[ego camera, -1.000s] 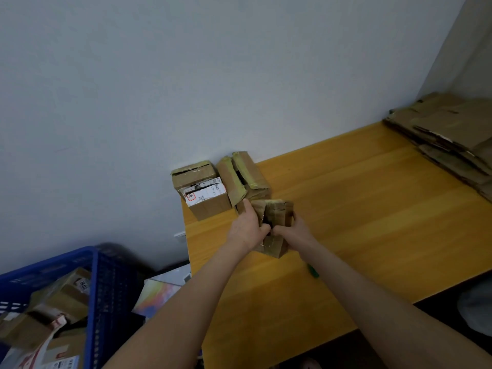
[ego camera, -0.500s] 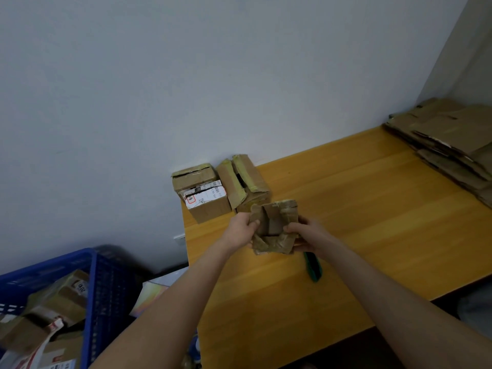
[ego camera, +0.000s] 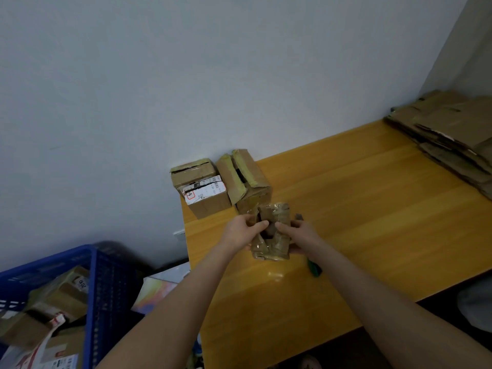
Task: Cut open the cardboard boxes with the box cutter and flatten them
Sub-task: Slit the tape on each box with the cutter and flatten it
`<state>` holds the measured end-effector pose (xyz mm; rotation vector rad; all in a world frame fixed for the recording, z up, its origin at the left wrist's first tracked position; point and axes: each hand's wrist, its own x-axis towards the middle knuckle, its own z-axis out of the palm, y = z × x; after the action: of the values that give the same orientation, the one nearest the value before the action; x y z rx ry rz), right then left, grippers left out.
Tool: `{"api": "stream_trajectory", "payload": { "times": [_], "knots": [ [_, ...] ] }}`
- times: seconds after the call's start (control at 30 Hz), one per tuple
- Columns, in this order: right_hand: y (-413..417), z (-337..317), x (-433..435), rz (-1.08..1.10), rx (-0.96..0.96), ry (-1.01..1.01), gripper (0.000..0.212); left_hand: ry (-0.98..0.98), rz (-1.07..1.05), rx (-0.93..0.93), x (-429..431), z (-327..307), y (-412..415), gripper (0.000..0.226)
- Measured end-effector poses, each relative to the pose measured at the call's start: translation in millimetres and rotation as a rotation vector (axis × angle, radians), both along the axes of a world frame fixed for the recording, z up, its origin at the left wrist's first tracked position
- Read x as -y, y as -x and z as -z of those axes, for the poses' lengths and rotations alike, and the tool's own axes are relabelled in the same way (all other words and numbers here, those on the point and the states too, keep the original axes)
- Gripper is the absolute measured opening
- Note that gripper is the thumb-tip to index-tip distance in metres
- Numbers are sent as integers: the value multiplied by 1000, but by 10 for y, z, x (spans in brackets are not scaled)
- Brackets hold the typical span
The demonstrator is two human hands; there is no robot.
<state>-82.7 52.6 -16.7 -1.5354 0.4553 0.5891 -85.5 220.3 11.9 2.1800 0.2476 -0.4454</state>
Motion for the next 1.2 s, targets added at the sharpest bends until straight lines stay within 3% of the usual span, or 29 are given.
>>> {"api": "stream_trajectory", "payload": {
  "times": [0.13,0.23,0.33,0.43,0.6,0.7,0.8,0.9,1.07,1.2],
  "knots": [
    [88,157,-137,-84,11,138,32,-203,22,-3,-89,205,29,43],
    [99,330,-181,-69,13,199,40,-162,5,-68,-119,334,47,50],
    [89,436,-83,-103,83,538,41,-179,-66,-77,-129,444,48,67],
    [96,595,100,-236,23,928,49,-204,-87,-23,-147,528,62,89],
    [149,855,232,-372,-34,1062,50,-230,25,35,-180,524,82,82],
    [115,882,256,-306,-70,999,39,-251,68,20,-214,536,57,85],
    [73,812,245,-218,-60,818,33,-168,-139,-99,-224,593,-24,82],
    [63,659,183,-72,32,634,32,-9,-341,-300,-124,533,-56,50],
    [112,306,119,16,175,340,33,-7,-329,-324,-84,404,-113,33],
    [101,177,40,24,189,275,33,-122,-274,-290,-125,277,-175,32]
  ]
}}
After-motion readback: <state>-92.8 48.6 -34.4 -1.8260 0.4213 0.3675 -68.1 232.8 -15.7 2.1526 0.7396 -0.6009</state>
